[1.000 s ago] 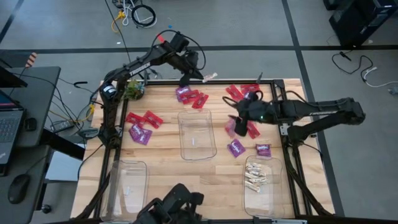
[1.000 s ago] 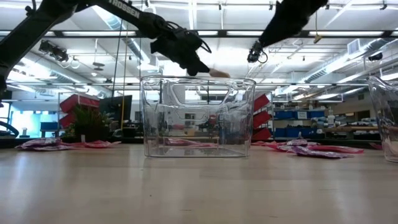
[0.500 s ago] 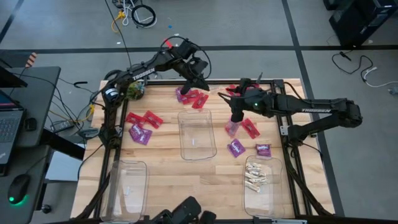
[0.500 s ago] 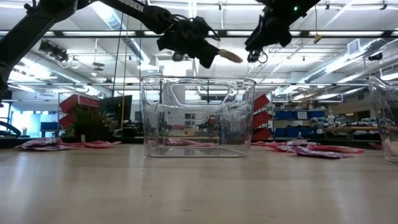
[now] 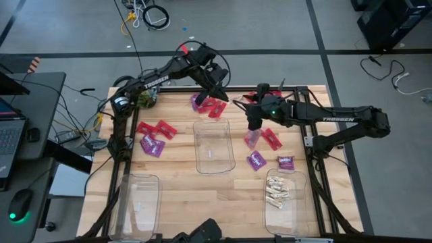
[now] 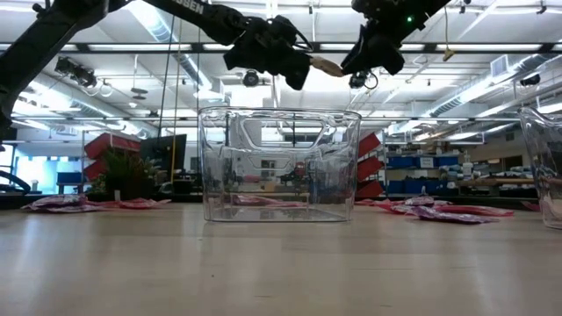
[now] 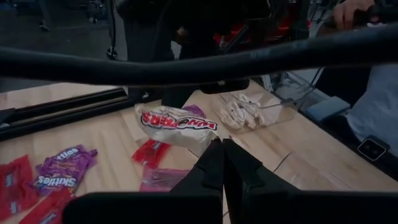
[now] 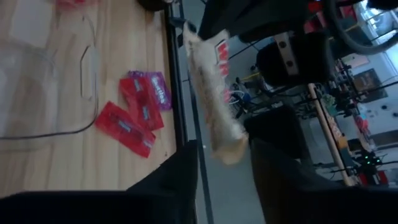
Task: Sort candy
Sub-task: Put the white chocolate bar into the right transparent bin, then put the red candy pack into the middle transparent bin
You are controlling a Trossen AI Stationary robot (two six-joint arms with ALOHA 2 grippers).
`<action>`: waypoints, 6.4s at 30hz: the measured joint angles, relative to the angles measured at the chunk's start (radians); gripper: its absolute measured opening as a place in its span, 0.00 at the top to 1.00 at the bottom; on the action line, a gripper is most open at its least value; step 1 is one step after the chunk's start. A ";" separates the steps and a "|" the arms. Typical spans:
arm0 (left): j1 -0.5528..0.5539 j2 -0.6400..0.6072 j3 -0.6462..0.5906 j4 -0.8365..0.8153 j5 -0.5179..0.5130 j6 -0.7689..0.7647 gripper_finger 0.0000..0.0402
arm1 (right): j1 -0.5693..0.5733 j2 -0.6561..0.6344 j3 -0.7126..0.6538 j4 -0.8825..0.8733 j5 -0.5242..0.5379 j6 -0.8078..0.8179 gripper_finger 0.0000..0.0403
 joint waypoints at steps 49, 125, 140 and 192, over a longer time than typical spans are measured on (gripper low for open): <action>-0.038 0.000 0.000 0.029 0.074 -0.032 1.00 | 0.023 0.023 -0.001 0.061 0.032 -0.043 0.88; -0.012 -0.111 -0.062 0.046 -0.198 -0.030 0.87 | 0.842 -0.136 -0.343 -0.465 -0.771 2.060 0.94; -0.027 -0.111 -0.062 -0.195 -0.287 0.107 0.99 | 0.796 -0.134 -0.146 -0.537 -0.642 1.886 0.53; -0.001 -0.733 -1.213 0.917 -0.641 -0.547 1.00 | -0.392 0.528 0.185 0.190 -0.707 0.802 0.82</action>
